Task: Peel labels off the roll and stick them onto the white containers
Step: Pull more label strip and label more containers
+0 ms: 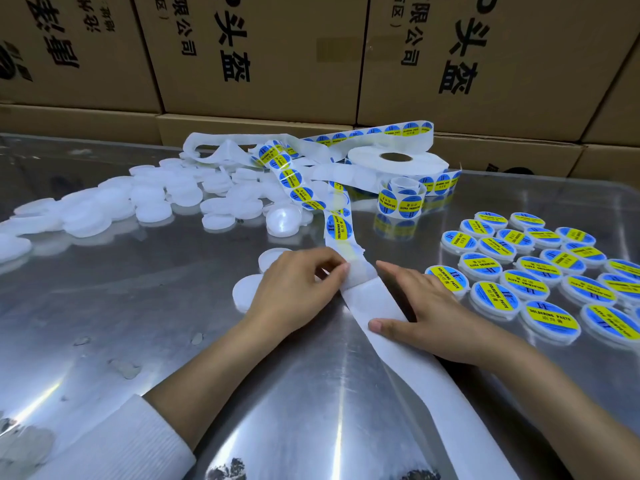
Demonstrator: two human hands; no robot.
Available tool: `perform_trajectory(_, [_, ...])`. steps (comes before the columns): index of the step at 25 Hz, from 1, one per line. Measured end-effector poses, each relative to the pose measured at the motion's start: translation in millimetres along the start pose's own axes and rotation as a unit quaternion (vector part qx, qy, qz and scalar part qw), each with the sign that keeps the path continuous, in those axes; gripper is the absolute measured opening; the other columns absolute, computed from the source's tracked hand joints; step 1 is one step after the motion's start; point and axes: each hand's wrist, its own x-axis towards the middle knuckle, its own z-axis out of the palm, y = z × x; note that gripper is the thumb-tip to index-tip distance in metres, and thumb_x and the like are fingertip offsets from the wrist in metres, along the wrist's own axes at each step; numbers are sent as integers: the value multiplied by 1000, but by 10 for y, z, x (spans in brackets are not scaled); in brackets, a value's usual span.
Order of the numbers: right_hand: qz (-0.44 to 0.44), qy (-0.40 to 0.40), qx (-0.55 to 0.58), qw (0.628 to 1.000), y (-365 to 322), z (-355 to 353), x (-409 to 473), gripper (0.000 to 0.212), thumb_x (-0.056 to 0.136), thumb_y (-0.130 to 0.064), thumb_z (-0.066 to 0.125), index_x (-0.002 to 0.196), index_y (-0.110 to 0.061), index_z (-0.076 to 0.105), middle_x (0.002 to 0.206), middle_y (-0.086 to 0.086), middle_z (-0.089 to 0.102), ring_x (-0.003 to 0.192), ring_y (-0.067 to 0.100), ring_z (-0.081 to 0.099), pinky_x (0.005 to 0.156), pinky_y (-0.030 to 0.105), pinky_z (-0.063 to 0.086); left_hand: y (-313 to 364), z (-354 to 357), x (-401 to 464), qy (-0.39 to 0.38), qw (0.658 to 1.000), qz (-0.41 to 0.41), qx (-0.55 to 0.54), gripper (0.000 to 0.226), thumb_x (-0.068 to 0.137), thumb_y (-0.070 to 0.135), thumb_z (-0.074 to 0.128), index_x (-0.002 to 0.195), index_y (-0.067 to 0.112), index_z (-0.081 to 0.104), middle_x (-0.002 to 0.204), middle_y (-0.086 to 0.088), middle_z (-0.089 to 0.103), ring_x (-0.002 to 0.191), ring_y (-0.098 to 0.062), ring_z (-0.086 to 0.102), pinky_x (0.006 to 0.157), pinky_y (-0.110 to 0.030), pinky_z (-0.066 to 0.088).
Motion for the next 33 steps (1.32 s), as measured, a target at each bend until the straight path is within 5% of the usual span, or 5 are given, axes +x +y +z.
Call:
perform_trajectory(5, [8, 16, -6, 1000, -22, -19, -45, 75, 80, -58, 58, 142, -38, 22, 143, -15, 30, 136, 11, 20, 110, 27, 18, -50, -120, 76, 140, 987, -39, -70, 14, 89, 23, 62, 77, 27, 66, 69, 15, 65, 65, -1, 57, 62, -20, 40])
perform_trajectory(10, [50, 142, 233, 961, -176, -90, -13, 28, 86, -56, 42, 82, -36, 61, 113, -22, 52, 121, 6, 38, 89, 3, 21, 138, -97, 18, 205, 958, 199, 32, 15, 89, 24, 62, 81, 14, 71, 77, 7, 68, 69, -15, 61, 64, -34, 48])
perform_trajectory(17, [106, 134, 450, 877, -244, -102, -45, 20, 87, -34, 61, 85, -17, 72, 97, 12, 71, 91, 16, 62, 85, 38, 50, 171, -38, 23, 180, 896, 372, 160, 15, 85, 27, 69, 77, 15, 73, 80, 1, 69, 68, -21, 63, 60, -32, 45])
perform_trajectory(25, [125, 246, 425, 862, -190, -83, 0, 9, 90, -18, 62, 86, -11, 67, 84, 1, 67, 73, 5, 55, 59, 4, 40, -60, 111, 39, -116, 974, 37, 190, 78, 84, 68, 42, 147, 27, 25, 155, 11, 25, 142, -9, 18, 115, -36, 18])
perform_trajectory(33, [122, 240, 435, 859, -185, -74, -1, 10, 90, -22, 62, 88, -14, 67, 87, -1, 69, 73, 0, 57, 60, 2, 41, -86, 85, 86, -44, 980, 100, 167, 20, 91, 29, 57, 105, 15, 63, 109, 1, 60, 106, -21, 51, 91, -34, 37])
